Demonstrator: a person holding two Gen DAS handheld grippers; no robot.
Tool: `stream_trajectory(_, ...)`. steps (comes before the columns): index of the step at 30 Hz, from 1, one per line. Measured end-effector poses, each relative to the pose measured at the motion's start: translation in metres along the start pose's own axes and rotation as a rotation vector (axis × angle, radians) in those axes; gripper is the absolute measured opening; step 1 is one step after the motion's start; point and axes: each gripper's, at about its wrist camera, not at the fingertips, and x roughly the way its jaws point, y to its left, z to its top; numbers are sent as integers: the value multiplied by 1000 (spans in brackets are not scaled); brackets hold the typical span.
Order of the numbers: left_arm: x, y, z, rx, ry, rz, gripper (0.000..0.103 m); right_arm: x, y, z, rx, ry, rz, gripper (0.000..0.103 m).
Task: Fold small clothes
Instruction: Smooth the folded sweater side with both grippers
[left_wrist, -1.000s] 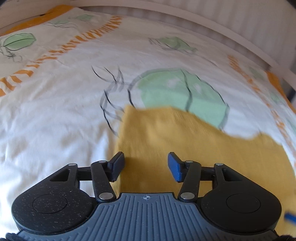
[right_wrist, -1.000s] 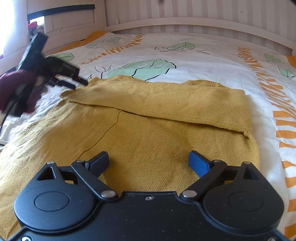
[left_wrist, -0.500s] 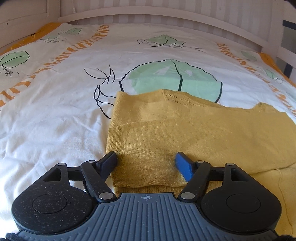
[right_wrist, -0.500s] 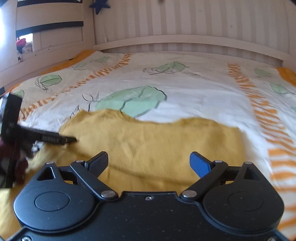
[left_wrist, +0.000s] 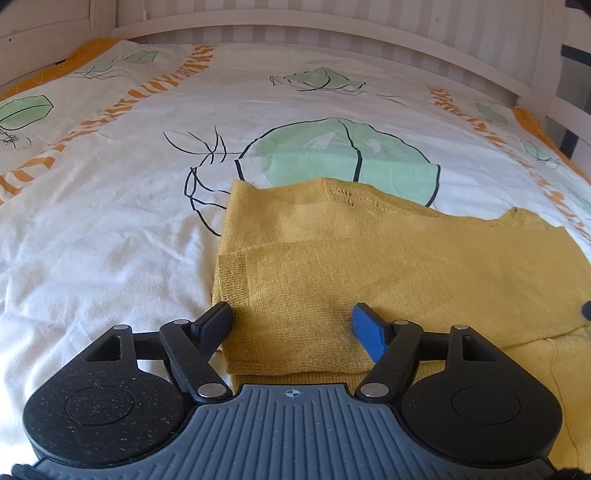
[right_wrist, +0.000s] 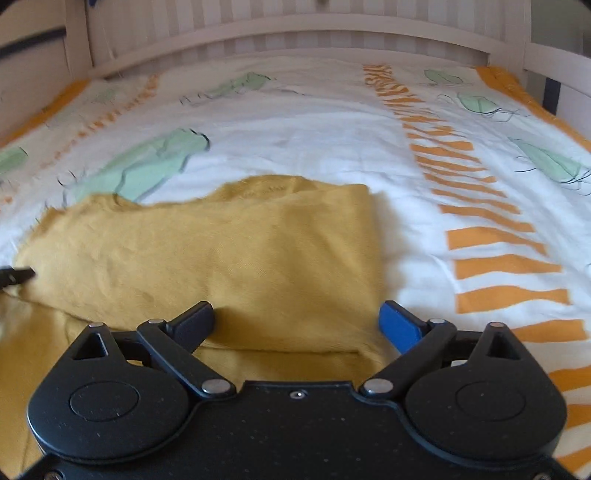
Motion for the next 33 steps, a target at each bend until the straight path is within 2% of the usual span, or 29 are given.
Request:
stream_trajectory(4,-19,5,1,-16,16,-33,71,-19,-12,-4,78,-6,23,97)
stream_trajectory(9,-54,20,-19,-51,72,-124,71,-56,-17,-21,111,-7,67,98)
stream_trajectory(20,-132,48,-91,-110,149,-164,71,-121,-29,-83,207,135,137,102)
stream_trajectory(23,-146,47,-109,-122,167,-173,71,-137,-25,-98,207,170,158,102)
stream_trajectory(28,-166,35,-132,-82,182,-183,71,-161,-24,-121,244,202,190,103)
stream_trajectory(33,-178,34,-152,-106,197,-188,73,-177,-30,-142,314,252,209,102)
